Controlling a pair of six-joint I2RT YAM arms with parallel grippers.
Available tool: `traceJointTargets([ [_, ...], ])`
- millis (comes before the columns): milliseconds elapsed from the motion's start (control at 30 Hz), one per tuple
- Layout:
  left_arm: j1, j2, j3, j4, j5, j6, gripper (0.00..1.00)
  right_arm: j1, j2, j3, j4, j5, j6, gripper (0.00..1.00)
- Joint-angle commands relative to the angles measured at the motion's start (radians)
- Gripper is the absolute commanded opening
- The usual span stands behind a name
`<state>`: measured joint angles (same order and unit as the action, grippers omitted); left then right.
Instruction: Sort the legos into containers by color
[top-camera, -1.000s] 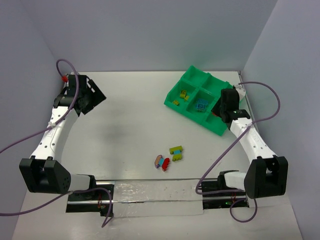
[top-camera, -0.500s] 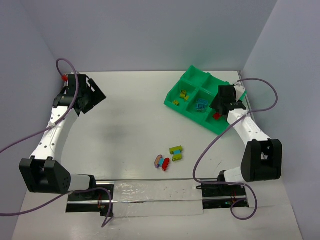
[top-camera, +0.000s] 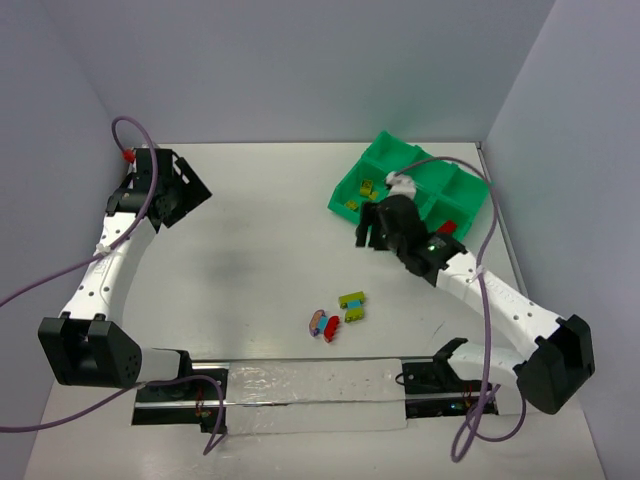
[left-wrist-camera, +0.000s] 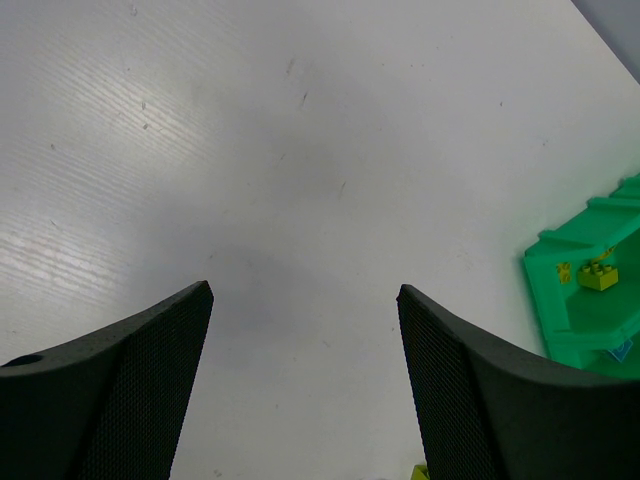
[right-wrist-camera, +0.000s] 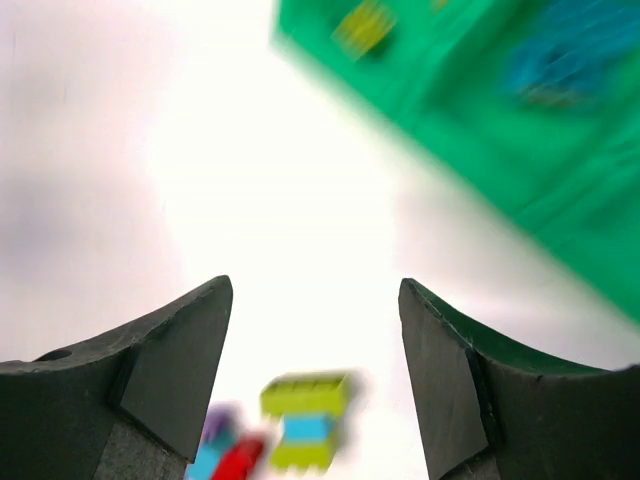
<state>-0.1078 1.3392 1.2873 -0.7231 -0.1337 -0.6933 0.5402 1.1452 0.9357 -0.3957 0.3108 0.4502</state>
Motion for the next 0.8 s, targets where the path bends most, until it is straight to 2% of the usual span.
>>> traceJointTargets([
  [0,0.007,-0.033,0.026,0.026,-0.015,0.012,0.82,0.206,0.019,-0.061,-0.157,0.000,0.079,0.75],
  [100,0.007,-0.035,0.015,0.023,-0.020,0.011,0.82,0.290,0.009,-0.078,-0.259,0.080,0.200,0.76],
  [267,0.007,-0.039,0.012,-0.007,-0.044,0.014,0.82,0.331,-0.161,-0.183,-0.289,0.011,0.381,0.76],
  [367,0.008,-0.057,-0.014,0.007,-0.040,0.009,0.82,0.335,-0.192,-0.224,-0.288,-0.006,0.428,0.76],
  [567,0.007,-0.091,-0.074,0.052,0.000,-0.008,0.82,0.337,-0.117,-0.247,-0.280,-0.019,0.446,0.77],
  [767,0.007,-0.069,-0.069,0.050,0.018,0.002,0.82,0.338,-0.044,-0.241,-0.234,-0.059,0.427,0.79],
])
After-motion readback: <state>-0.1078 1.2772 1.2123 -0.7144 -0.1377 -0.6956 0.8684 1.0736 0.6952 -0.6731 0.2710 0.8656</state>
